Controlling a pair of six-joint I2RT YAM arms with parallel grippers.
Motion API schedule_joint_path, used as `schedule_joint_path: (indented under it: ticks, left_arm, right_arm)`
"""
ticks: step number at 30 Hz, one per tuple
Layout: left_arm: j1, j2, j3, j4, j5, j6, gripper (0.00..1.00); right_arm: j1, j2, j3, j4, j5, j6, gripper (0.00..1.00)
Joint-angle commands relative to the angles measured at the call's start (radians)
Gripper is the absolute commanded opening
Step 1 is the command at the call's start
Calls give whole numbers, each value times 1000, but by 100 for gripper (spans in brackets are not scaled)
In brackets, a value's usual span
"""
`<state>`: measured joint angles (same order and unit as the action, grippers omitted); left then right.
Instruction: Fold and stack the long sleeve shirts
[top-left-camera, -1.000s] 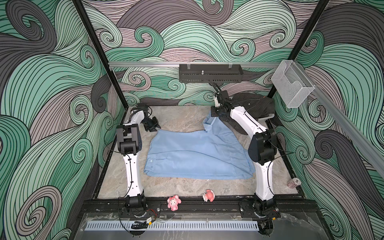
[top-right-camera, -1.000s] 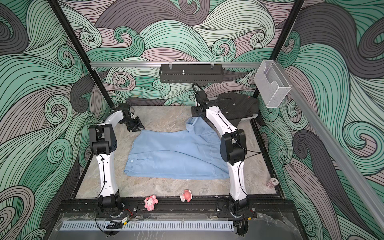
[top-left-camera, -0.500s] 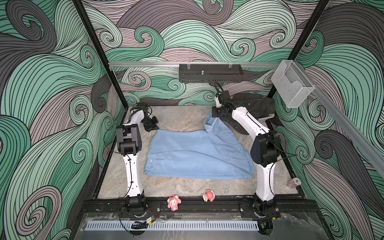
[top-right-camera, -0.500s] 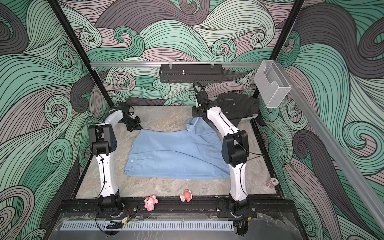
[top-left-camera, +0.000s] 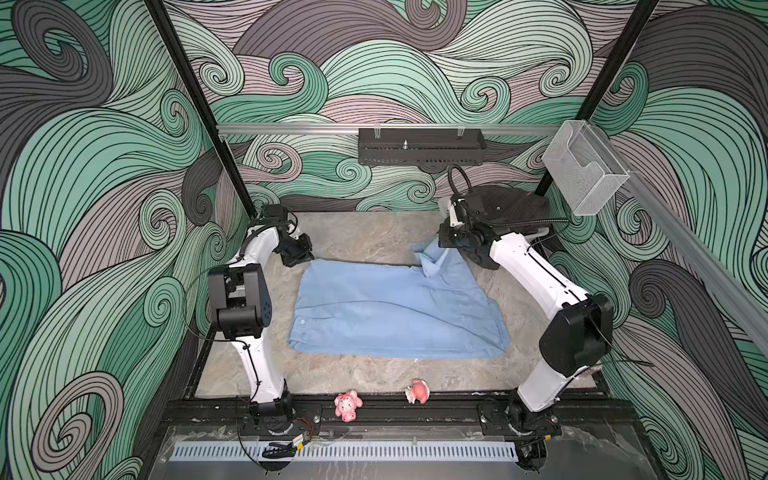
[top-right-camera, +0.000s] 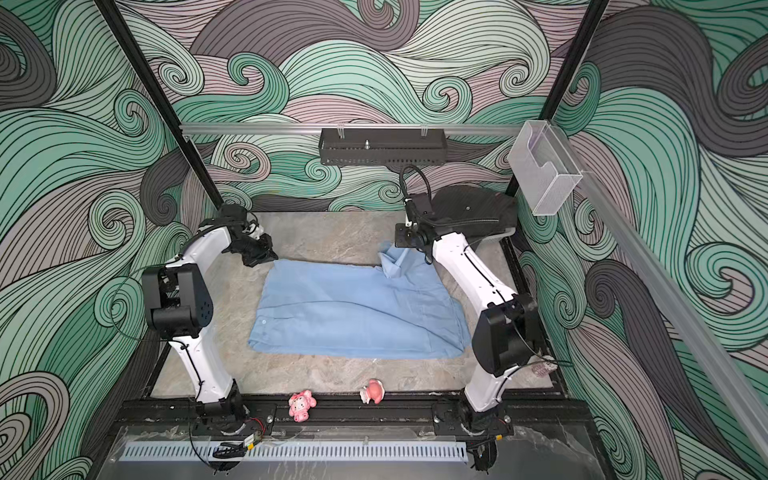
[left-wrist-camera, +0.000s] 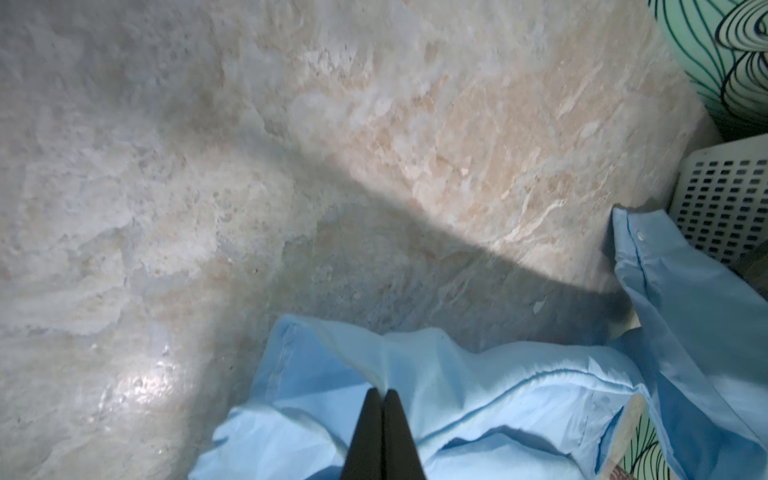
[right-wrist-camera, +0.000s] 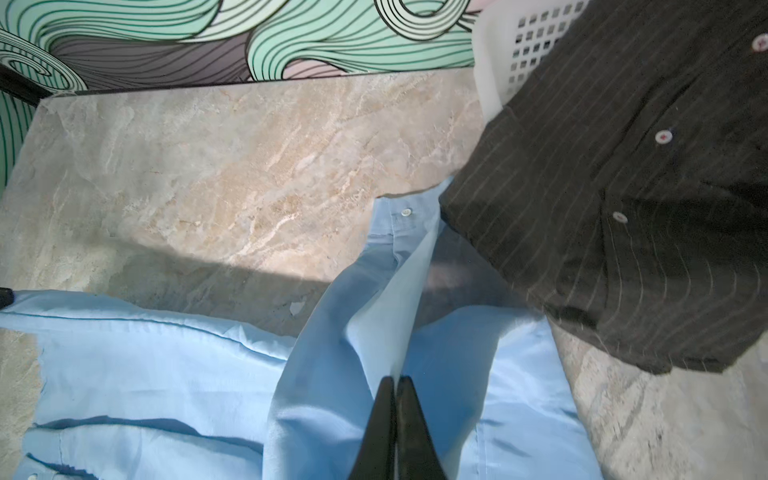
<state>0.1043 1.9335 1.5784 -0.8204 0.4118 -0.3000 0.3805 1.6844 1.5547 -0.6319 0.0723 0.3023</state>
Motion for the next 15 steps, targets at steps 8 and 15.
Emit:
schedule_joint_path:
  ticks: [8,15]
  left_arm:
    - [8,-205,-214,44,10,53,0]
    - [6,-283,-383,57,-32,50,0]
  right_arm:
    - [12,-221,-260,-44,44,197,1]
    - [38,-349,-460,-41,36,265,1]
